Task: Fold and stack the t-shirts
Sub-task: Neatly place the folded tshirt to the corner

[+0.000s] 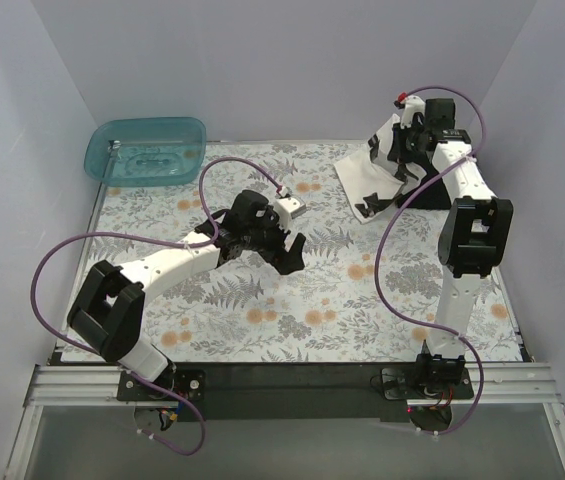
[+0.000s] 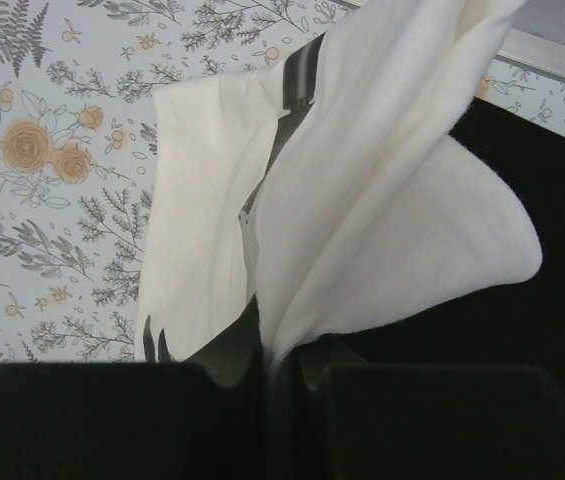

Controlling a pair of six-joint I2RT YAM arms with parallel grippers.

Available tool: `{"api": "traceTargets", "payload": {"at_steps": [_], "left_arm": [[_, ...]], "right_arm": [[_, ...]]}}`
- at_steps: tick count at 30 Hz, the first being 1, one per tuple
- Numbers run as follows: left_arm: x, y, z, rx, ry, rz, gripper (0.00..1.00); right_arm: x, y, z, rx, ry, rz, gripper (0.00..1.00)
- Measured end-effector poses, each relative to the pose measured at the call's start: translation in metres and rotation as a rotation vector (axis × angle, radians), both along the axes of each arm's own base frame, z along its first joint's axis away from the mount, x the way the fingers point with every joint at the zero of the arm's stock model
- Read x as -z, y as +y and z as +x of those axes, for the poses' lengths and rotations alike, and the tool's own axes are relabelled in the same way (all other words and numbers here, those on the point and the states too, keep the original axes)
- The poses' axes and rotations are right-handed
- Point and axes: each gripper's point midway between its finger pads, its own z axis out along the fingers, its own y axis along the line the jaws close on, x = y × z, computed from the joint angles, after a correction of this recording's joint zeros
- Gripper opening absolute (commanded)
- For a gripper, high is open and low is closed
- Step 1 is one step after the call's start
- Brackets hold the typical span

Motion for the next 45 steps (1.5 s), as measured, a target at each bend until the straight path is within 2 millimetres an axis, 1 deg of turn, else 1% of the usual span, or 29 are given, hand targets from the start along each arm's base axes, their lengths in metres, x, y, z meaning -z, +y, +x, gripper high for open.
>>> {"api": "traceTargets", "payload": {"at_steps": [6, 11, 19, 29, 38, 45], "left_arm": [[0.002, 0.002, -0.005, 0.008, 0.016, 0.004, 0.88], [0.001, 0.004, -0.005, 0.005, 0.015, 0.004, 0.89], [0.003, 0.007, -0.008, 0.008, 0.019, 0.009, 0.89], [0.004, 0.007, -0.009, 0.016, 0.016, 0.01, 0.9], [0.006, 0.008, -0.011, 0.017, 0.021, 0.013, 0.91], [0.006, 0.008, -0.011, 0.021, 0.021, 0.012, 0.91]], "right_arm": [[-0.005, -0.007, 0.0, -0.01, -0.009, -0.051, 0.01], [-0.012, -0.012, 0.001, -0.012, -0.019, -0.079, 0.01], [-0.034, -0.029, 0.006, 0.006, -0.056, -0.107, 0.01], [-0.042, -0.032, 0.004, 0.008, -0.064, -0.123, 0.01], [-0.065, -0.033, 0.005, 0.012, -0.102, -0.123, 0.01], [-0.067, -0.043, 0.004, 0.03, -0.102, -0.117, 0.01]]}}
